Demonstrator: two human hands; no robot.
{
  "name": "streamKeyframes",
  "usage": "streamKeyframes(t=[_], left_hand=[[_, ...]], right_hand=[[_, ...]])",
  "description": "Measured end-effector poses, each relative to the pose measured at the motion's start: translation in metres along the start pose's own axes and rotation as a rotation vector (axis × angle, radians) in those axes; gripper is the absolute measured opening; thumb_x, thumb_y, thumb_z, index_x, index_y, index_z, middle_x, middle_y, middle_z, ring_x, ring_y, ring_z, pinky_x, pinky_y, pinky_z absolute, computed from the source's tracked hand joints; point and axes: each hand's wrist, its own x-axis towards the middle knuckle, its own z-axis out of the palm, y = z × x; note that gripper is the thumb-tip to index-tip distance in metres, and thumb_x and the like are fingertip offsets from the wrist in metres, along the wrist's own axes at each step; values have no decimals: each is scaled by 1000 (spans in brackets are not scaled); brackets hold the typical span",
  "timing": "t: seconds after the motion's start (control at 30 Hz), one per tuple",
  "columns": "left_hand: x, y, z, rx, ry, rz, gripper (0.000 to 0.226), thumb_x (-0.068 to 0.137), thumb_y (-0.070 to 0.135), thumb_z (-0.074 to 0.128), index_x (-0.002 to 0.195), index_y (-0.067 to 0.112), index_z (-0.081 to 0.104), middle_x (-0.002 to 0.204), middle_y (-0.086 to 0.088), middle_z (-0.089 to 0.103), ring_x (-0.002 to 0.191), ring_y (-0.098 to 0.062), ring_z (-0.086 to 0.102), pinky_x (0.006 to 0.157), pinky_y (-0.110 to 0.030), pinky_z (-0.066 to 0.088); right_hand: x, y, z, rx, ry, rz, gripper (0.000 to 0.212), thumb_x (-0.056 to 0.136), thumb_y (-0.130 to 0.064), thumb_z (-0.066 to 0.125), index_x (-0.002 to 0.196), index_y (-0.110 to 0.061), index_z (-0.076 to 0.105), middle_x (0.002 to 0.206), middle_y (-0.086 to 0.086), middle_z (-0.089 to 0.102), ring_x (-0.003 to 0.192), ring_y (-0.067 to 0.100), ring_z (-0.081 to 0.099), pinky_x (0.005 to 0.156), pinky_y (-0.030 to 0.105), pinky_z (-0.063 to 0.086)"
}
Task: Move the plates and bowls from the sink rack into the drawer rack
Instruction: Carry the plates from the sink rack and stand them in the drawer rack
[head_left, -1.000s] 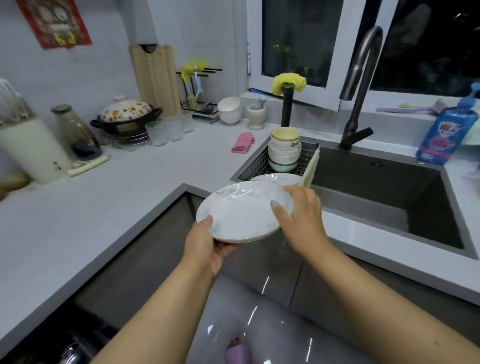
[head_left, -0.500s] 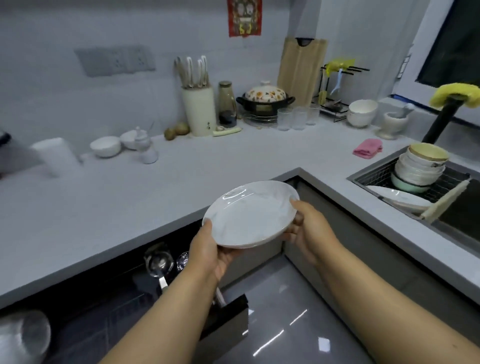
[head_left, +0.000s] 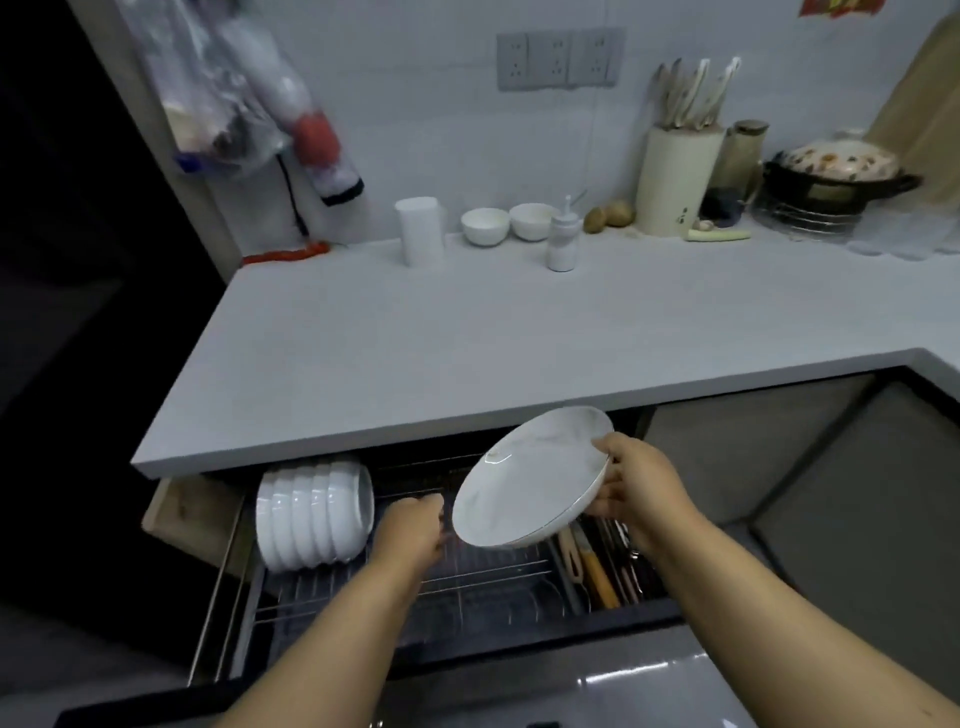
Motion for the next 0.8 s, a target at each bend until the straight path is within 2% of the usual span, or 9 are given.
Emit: streamKeyframes(t=[0.13, 0.2, 0.3, 0.33, 0.4, 0.5, 0.6, 0.7, 0.8], left_hand=[[16, -22, -71, 406, 94, 83, 31, 94, 34, 44, 70, 14, 48, 67, -1, 49, 62, -19, 46, 62, -31, 38], [21, -34, -101, 491, 104, 125, 30, 95, 35, 44, 76, 14, 53, 76, -2, 58, 73, -21, 54, 70, -31, 44], [27, -56, -135, 558, 130, 159, 27, 93, 36, 45, 89, 14, 59, 89, -2, 61, 88, -24, 57, 73, -30, 43], [31, -64, -143, 579, 139, 171, 29, 92, 40, 47, 100, 15, 61, 101, -2, 62, 98, -24, 57, 79, -30, 44], [37, -78, -155, 640, 153, 187, 44, 91, 45, 47, 126, 19, 53, 128, -4, 54, 120, -25, 48, 98, -33, 41], [42, -93, -165, 791, 185, 211, 61, 92, 50, 43, 144, 18, 35, 149, -7, 36, 139, -25, 28, 114, -37, 24], [45, -101, -170, 913, 193, 198, 69, 95, 52, 38, 149, 13, 22, 157, -8, 22, 145, -23, 14, 118, -35, 10], [50, -108, -171, 940, 206, 209, 70, 95, 53, 36, 150, 13, 19, 157, -8, 20, 146, -22, 11, 119, -38, 6], [53, -113, -171, 914, 213, 206, 70, 96, 52, 35, 151, 13, 15, 158, -6, 17, 146, -21, 8, 120, -40, 6]], right_hand=[[11, 34, 60, -123, -25, 47, 18, 88, -15, 52, 98, -2, 58, 77, 17, 60, 58, 25, 58, 52, 33, 53], [15, 49, 88, -178, -43, 73, 15, 87, -15, 52, 94, -3, 59, 75, 15, 60, 57, 25, 57, 48, 31, 51], [24, 67, 121, -274, -78, 105, 12, 86, -15, 53, 88, -5, 59, 70, 14, 59, 57, 25, 57, 55, 36, 54], [28, 72, 131, -302, -87, 119, 11, 86, -14, 53, 87, -5, 59, 70, 14, 59, 58, 25, 57, 57, 37, 55], [38, 81, 148, -360, -112, 130, 12, 87, -14, 53, 89, -4, 60, 74, 16, 62, 62, 29, 60, 56, 36, 54], [55, 96, 168, -442, -163, 137, 19, 88, -15, 54, 100, -3, 61, 88, 21, 67, 71, 33, 66, 56, 35, 54], [72, 111, 186, -510, -203, 146, 24, 90, -16, 55, 108, -2, 59, 99, 24, 67, 80, 36, 67, 61, 41, 57], [94, 123, 200, -551, -215, 206, 28, 91, -16, 58, 116, -3, 53, 107, 23, 63, 87, 38, 66, 59, 41, 58], [120, 134, 212, -570, -221, 264, 43, 88, -16, 62, 126, -5, 45, 119, 23, 58, 97, 39, 63, 52, 40, 57]])
